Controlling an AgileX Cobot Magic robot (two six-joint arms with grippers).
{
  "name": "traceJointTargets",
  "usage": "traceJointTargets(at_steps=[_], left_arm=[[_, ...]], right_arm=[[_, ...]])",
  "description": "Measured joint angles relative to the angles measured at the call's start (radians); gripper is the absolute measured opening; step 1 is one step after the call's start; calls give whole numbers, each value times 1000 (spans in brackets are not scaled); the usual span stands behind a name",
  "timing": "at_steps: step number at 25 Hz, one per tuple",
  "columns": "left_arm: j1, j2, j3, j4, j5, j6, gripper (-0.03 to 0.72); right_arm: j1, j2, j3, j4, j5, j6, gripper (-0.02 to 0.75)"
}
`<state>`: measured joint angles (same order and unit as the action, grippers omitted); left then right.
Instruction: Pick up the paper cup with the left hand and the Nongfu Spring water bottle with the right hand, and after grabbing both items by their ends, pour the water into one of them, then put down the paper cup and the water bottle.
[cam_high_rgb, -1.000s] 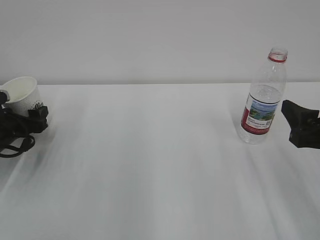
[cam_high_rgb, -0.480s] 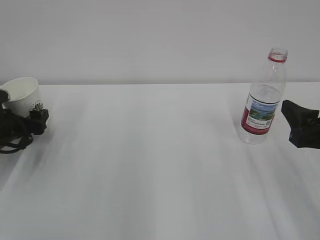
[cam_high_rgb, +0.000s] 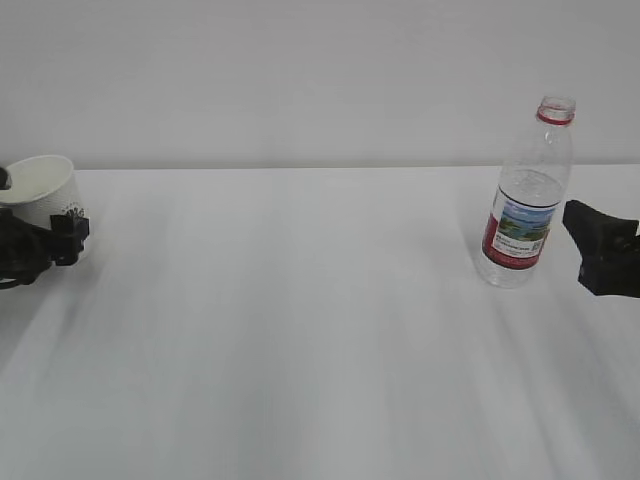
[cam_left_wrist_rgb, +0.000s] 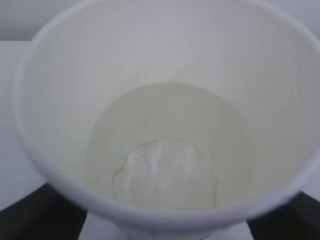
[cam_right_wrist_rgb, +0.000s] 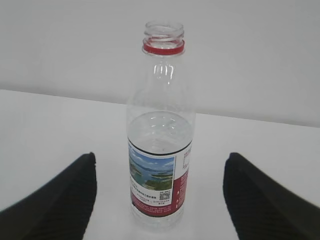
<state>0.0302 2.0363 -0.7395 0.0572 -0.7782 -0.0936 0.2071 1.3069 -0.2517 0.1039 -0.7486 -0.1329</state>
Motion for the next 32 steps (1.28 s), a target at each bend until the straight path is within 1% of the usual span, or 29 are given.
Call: traceJointTargets(at_steps=[6, 18, 24, 29, 32], left_arm=[[0, -65, 44, -2, 39, 0, 692], [0, -240, 187, -2, 63, 0, 687], [0, -357, 202, -2, 46, 0, 678], [0, -446, 207, 43, 41, 0, 667], [0, -496, 208, 82, 41, 0, 652]], right_arm=[[0, 0, 0, 0, 0, 0, 593], [0, 0, 0, 0, -4, 4, 593], [0, 0, 0, 0, -35, 4, 593], [0, 0, 0, 0, -92, 4, 593], [0, 0, 0, 0, -101, 4, 593]])
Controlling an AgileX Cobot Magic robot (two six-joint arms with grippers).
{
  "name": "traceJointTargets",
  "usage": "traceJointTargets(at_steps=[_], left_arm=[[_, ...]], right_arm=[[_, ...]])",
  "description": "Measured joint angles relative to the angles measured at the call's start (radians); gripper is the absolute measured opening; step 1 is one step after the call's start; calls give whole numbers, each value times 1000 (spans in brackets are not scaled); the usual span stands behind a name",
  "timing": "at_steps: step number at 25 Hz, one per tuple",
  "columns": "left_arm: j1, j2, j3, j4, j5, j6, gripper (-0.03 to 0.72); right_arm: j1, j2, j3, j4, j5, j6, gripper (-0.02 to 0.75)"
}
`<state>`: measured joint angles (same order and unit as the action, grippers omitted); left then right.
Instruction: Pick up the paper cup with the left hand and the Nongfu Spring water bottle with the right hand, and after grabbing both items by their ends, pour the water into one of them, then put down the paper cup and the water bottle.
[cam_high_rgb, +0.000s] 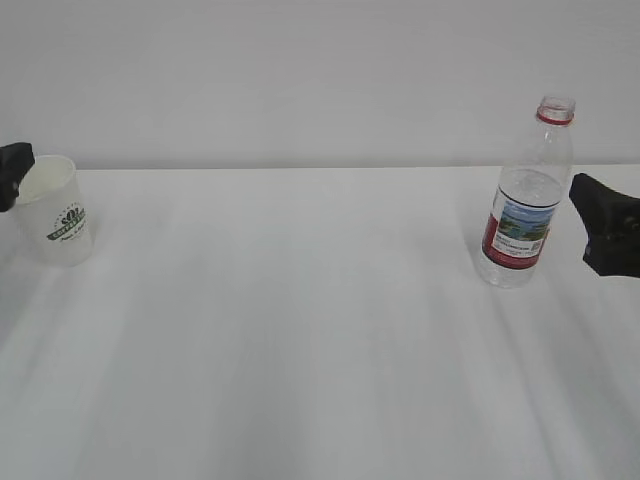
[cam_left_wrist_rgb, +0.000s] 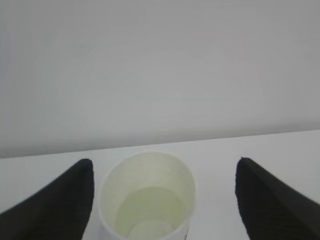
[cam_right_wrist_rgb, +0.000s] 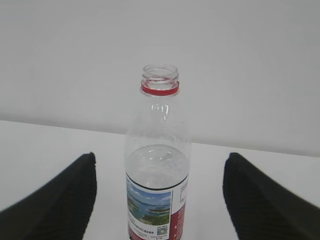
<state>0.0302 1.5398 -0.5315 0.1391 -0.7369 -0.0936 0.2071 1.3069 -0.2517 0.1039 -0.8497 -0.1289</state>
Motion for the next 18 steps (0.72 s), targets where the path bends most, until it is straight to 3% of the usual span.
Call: traceJointTargets(at_steps=[7, 14, 18], left_arm=[[0, -91, 25, 20, -31, 0, 621], [0, -127, 184, 21, -328, 0, 604], [0, -129, 265, 23, -392, 0, 601]], right_arm=[[0, 0, 0, 0, -5, 2, 593], [0, 0, 0, 0, -50, 2, 593], [0, -22, 0, 0, -50, 2, 593]])
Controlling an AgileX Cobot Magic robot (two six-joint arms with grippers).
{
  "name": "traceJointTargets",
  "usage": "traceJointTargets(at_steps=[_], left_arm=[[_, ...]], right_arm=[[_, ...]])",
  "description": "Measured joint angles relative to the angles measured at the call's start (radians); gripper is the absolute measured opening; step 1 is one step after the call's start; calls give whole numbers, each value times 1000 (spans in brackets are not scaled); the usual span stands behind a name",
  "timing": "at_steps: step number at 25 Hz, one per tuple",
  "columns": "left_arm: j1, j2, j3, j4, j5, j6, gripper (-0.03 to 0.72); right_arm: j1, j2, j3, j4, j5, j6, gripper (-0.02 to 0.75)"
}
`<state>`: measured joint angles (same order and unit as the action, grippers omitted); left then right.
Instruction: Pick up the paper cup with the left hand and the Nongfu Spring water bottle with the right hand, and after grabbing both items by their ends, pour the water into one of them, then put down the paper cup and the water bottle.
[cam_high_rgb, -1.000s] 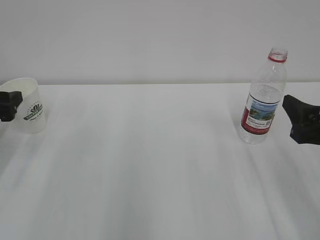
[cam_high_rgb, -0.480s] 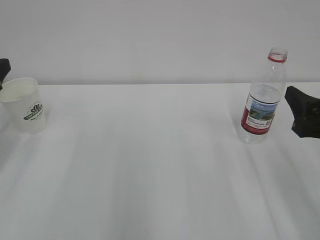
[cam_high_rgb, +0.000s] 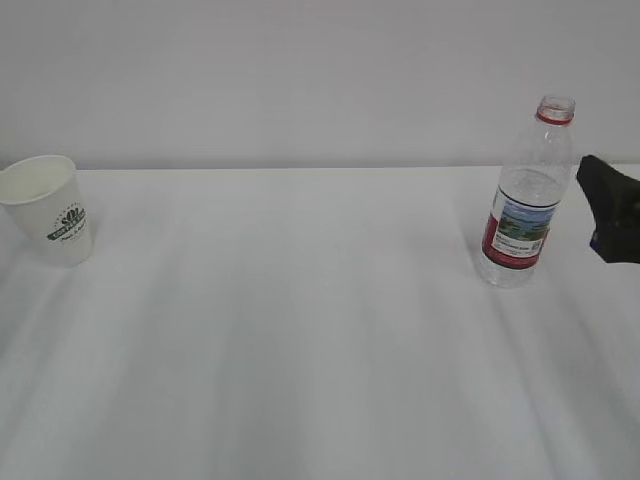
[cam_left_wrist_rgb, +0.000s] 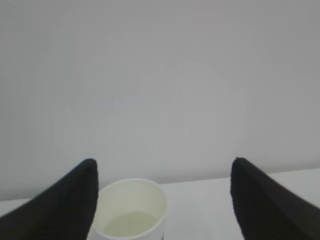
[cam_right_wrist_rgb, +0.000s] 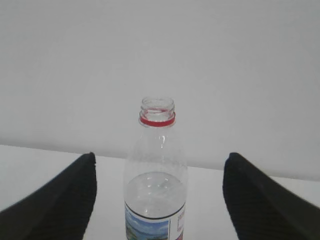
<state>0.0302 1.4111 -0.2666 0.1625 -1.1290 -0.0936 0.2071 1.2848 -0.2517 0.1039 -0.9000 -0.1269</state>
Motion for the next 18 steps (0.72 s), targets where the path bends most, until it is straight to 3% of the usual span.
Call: traceJointTargets(at_steps=[18], left_arm=[[0, -43, 20, 108, -11, 2, 592]], right_arm=[[0, -276, 4, 0, 215, -14, 593]])
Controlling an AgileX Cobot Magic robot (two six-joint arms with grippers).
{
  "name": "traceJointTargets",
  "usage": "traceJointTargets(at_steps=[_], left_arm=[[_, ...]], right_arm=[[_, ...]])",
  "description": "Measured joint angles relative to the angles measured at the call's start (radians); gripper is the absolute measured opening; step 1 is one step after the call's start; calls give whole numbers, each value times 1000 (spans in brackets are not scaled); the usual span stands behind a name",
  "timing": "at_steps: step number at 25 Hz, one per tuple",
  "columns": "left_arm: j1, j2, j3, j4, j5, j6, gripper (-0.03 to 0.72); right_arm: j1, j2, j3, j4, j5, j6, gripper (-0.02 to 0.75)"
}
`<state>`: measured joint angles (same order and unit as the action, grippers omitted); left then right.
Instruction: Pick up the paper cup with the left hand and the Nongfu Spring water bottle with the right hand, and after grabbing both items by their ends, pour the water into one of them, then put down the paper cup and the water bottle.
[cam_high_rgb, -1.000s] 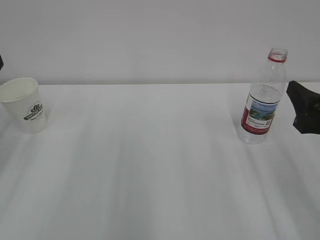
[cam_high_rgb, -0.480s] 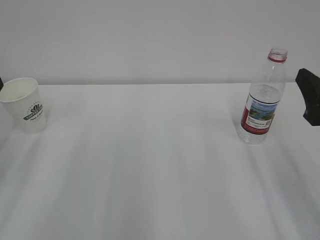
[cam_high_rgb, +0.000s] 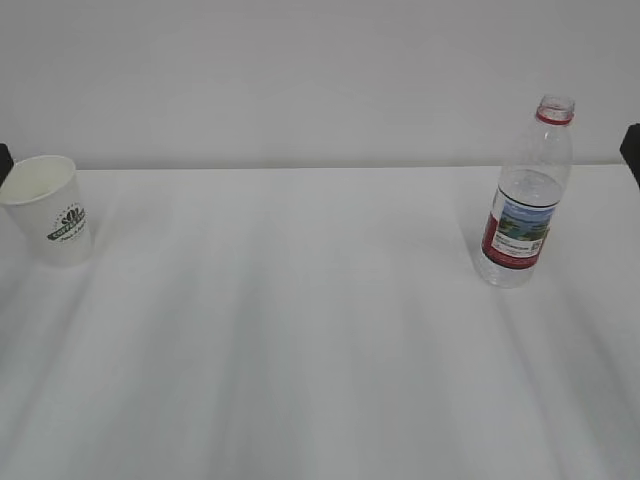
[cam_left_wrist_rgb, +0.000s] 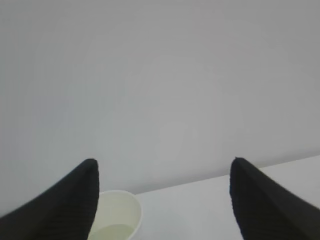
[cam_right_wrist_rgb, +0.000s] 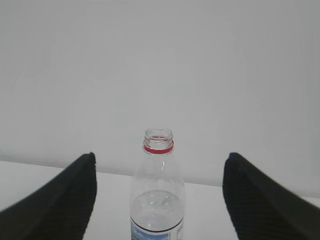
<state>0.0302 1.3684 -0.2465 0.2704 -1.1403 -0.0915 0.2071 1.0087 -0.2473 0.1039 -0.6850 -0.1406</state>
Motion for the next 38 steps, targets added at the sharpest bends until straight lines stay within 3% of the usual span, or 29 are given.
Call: traceJointTargets(at_steps=[8, 23, 38], left_arm=[[0, -178, 2, 0, 52, 0, 592], [0, -698, 11, 41, 434, 0, 590], [0, -1039, 14, 54, 665, -13, 585]], right_arm=[[0, -125, 0, 0, 134, -18, 593], [0, -405, 5, 0, 405, -35, 593], [0, -698, 5, -8, 650, -54, 593]])
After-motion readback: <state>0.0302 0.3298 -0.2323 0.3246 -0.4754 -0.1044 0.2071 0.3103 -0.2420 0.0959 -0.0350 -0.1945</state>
